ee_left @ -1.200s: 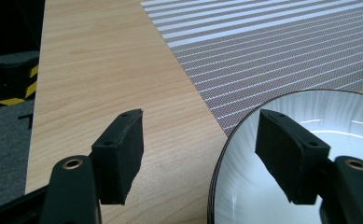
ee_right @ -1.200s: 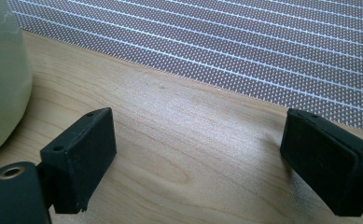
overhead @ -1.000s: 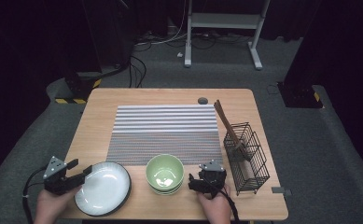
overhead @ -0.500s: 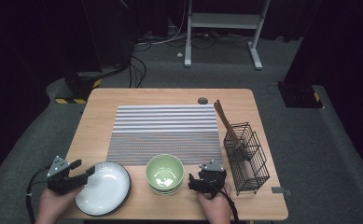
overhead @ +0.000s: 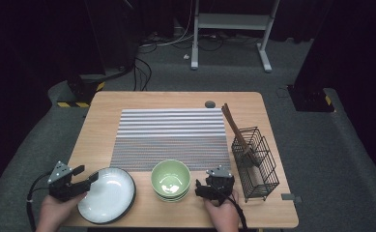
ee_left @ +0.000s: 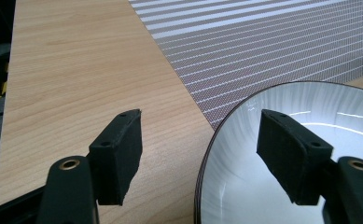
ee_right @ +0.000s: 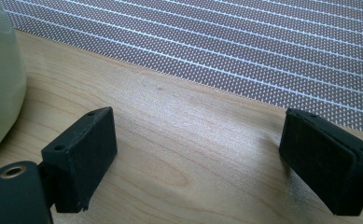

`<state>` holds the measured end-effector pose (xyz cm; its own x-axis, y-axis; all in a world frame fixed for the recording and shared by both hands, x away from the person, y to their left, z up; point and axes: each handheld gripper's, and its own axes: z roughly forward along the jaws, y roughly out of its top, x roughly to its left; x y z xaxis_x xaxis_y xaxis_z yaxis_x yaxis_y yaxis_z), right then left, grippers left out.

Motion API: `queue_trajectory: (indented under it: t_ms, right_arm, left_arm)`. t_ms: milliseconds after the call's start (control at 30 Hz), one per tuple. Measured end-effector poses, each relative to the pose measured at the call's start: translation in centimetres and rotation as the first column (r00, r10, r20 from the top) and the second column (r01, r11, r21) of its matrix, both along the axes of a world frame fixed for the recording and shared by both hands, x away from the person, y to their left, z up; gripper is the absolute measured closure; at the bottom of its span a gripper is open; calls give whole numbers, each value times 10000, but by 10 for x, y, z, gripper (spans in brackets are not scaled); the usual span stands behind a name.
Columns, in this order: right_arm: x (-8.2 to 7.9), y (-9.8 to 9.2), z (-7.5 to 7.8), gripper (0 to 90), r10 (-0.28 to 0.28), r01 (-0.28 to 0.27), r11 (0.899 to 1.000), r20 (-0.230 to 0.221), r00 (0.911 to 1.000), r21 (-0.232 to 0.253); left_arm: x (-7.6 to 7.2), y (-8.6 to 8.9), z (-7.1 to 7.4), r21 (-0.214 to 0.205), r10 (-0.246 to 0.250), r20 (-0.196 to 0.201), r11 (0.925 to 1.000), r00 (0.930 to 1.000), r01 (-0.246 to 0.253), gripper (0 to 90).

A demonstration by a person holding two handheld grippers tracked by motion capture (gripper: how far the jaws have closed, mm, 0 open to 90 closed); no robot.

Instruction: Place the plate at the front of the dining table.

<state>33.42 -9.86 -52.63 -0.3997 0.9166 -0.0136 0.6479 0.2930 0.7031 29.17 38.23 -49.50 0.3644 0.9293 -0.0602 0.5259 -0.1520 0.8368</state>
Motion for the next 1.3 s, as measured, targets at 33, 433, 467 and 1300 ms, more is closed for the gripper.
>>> queue_trajectory:
  t_ms: [33,433,467,1300]
  right_arm:
    - [0,0,0,107,3,-3,10000,3,10000,-2]
    - [0,0,0,117,-83,82,10000,7,10000,48]
    - [0,0,0,117,-92,91,9999,6,10000,43]
    - [0,0,0,115,-78,78,10000,9,10000,37]
  left_arm:
    - [0,0,0,-20,24,62,10000,10000,-24,315]
    - [-1,-2,6,-155,155,157,9998,9998,-152,335]
    - [0,-2,10,-172,143,97,9998,9999,-142,338]
    - [4,4,24,234,-548,-1327,9980,9896,584,326]
